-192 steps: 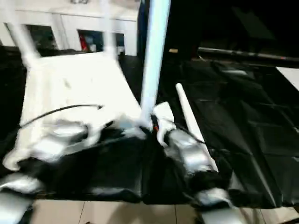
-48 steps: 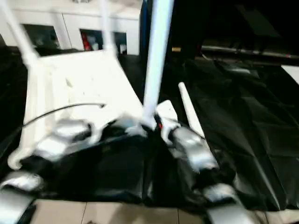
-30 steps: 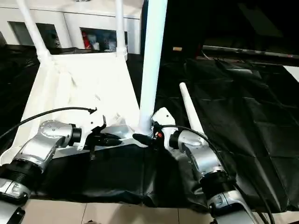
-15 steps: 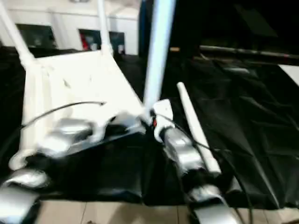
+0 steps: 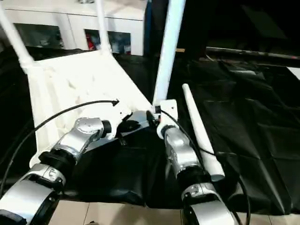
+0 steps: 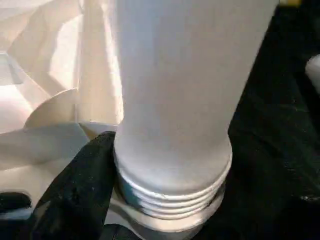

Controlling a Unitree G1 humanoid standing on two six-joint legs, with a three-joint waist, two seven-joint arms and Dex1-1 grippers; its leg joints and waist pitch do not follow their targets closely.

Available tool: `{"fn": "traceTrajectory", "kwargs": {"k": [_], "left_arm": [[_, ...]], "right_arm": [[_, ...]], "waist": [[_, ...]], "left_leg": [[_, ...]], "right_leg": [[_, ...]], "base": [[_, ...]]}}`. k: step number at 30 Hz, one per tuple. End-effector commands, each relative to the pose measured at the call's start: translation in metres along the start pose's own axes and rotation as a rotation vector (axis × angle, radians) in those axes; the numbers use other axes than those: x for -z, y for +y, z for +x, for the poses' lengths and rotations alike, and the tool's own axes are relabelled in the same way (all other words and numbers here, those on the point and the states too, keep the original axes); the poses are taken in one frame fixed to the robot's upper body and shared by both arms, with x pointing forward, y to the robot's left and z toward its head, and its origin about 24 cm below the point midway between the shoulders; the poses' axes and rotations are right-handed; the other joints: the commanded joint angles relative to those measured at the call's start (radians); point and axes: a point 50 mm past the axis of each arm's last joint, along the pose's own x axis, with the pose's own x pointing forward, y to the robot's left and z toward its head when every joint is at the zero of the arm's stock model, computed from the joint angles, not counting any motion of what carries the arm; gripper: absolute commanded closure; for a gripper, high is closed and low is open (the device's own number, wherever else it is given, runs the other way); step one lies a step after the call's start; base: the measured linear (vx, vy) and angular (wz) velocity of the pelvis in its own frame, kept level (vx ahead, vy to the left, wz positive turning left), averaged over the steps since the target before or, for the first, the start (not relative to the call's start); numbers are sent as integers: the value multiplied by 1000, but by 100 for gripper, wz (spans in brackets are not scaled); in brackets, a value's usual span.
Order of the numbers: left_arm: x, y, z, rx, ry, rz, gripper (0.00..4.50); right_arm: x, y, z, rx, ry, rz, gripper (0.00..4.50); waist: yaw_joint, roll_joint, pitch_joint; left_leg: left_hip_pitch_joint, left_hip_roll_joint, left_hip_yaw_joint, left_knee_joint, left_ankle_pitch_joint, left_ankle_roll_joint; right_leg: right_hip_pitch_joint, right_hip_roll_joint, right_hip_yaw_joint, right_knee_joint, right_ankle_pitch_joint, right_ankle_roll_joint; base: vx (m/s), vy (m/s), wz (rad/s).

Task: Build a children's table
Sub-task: Rotate leg to tighten

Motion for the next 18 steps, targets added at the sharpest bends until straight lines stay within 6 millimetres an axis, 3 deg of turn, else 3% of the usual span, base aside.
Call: {"fn": "traceTrajectory", "kwargs": {"k": [1, 3, 4, 6, 8, 13, 18], "left_arm": [[1, 8, -8, -61, -69, -30, 450], [-4, 9, -7, -69, -112, -34, 450], [-7, 10, -8, -75, -139, -38, 450], [-14, 13, -10, -80, -192, -66, 394], [-18, 14, -14, -61, -219, -82, 395], [-25, 27, -31, -142, -254, -18, 347], [-20, 54, -81, -310, -200, -4, 317]], "right_arm": [[-9, -23, -8, 37, -36, -26, 95], [-17, -28, -17, -21, -72, -39, 95], [-20, -30, -23, -62, -83, -64, 95], [-23, -34, -34, -127, -91, -104, 92], [-24, -36, -40, -171, -88, -135, 92], [-28, -34, -55, -260, -90, -140, 92], [-17, -20, -62, -379, -7, -158, 92]], "waist": [[-2, -13, -57], [1, -16, -58], [5, -11, -60], [9, -13, -62], [9, -11, -63], [-7, -18, -56], [-17, -9, -54]], "left_leg": [[12, 16, 3, -56, -170, 26], [8, 14, 3, -52, -124, 55], [9, 14, 3, -51, -117, 57], [7, 13, 3, -44, -86, 70], [7, 12, 3, -43, -75, 74], [5, 17, 3, -47, -132, 76], [8, 19, 2, -48, -143, 52]], "right_leg": [[43, -49, 35, -68, -27, -173], [45, -46, 34, -61, 55, -178], [46, -47, 33, -60, 66, -180], [52, -45, 33, -54, 133, -188], [49, -45, 31, -52, 159, -201], [48, -46, 29, -59, 78, -219], [41, -42, 29, -58, 48, -214]], "base": [[0, 0, 0], [0, 0, 0], [0, 0, 0], [0, 0, 0], [0, 0, 0], [0, 0, 0], [0, 0, 0]]}}
